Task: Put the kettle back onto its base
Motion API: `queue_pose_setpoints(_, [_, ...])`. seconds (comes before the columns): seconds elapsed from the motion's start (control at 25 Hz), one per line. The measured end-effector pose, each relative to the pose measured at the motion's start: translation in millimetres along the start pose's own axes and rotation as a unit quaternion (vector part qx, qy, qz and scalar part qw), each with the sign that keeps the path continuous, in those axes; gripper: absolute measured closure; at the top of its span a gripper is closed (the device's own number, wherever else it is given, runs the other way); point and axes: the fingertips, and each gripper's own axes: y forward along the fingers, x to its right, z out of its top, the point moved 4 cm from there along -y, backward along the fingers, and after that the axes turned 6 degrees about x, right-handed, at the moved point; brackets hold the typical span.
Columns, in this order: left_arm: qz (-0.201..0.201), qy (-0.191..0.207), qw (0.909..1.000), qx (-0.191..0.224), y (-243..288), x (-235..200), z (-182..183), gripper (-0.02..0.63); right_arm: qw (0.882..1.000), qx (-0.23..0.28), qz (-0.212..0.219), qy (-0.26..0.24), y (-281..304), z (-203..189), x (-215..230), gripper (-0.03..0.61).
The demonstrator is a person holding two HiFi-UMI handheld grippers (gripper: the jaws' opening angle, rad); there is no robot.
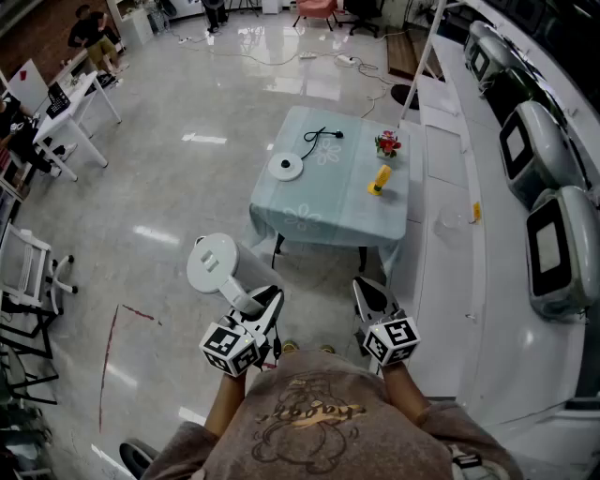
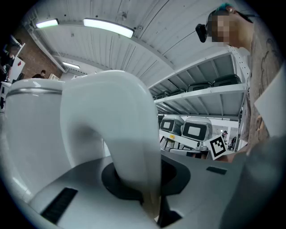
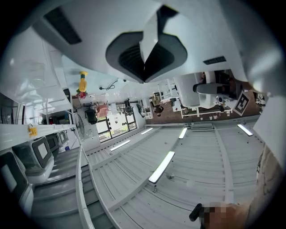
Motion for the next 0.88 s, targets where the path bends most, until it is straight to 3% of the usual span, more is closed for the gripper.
queue_pose_setpoints(0.88, [-0.038,0.013,0.9992,-0.004,-1.5,-33.1,5.5,0.546,1.0,0.0,-0.023,0.005,19.9,-14.7,-17.9,0.581])
